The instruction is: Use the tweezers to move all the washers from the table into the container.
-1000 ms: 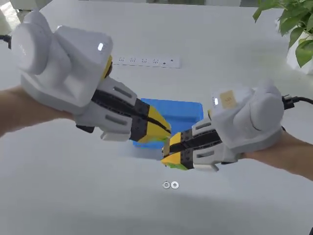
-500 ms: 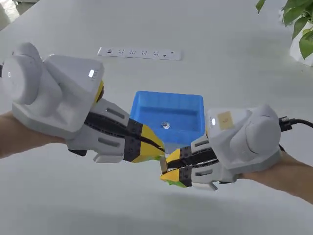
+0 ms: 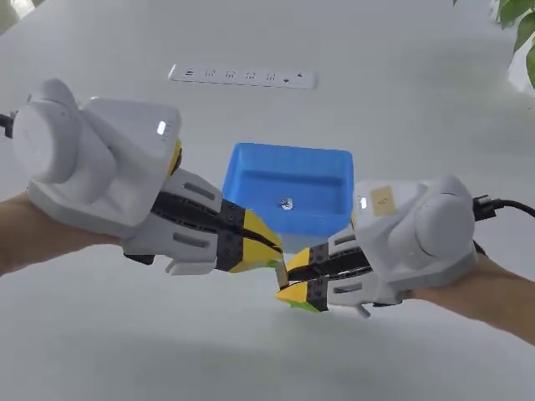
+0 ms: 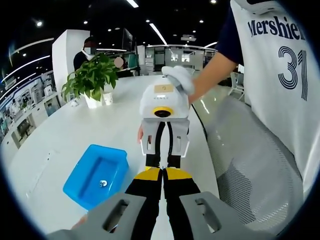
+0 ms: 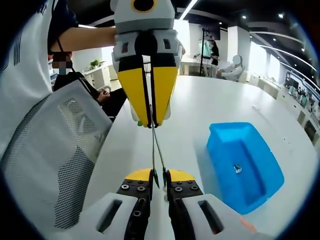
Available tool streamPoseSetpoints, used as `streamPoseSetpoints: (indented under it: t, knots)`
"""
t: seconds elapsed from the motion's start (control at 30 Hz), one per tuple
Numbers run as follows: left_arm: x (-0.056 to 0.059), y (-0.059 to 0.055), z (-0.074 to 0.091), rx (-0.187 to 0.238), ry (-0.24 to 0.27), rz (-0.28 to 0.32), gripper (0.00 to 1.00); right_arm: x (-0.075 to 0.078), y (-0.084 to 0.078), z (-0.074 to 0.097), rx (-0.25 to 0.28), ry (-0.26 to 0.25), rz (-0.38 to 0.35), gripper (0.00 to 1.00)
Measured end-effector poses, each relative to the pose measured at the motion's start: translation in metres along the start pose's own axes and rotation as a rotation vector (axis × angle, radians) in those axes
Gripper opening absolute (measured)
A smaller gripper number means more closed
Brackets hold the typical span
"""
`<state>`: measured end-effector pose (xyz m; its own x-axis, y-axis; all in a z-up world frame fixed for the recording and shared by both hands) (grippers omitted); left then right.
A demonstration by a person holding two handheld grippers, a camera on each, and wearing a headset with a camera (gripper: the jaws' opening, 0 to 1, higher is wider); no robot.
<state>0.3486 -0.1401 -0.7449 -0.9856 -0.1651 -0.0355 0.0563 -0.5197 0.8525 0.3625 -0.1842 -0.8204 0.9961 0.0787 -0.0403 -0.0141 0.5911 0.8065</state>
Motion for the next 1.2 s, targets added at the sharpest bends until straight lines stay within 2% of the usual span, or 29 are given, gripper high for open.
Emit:
streamPoseSetpoints:
  t: [0.53,0.77,1.2]
  knots:
    - [-0.003,-0.007,-0.007,-0.030,-0.003,-0.002,0.05,0.002,-0.008,-0.007,0.000,0.005,-0.013,0.12]
    - [-0.007,-0.006,-0.008,-0.026,0.000,-0.002,0.05,0.005,-0.008,-0.007,0.004,0.002,-0.017,0.12]
    - [-0.004,-0.004,-0.013,-0.027,-0.020,-0.005,0.05,0.003,-0.011,-0.007,0.000,0.005,-0.017,0.12]
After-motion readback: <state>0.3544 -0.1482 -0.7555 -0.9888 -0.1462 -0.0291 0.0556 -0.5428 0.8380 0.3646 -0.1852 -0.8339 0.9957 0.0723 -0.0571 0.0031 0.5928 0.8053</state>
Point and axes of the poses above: the centre of the closed fingertips' face, and the gripper's own axes: z roughly backward along the fingers, x roughly to its right, y roughly out of its top, the point moved 4 cm from there along z, roughly backward along the fingers, and after that the axes turned 1 degree about -z, right-handed, at the moved point
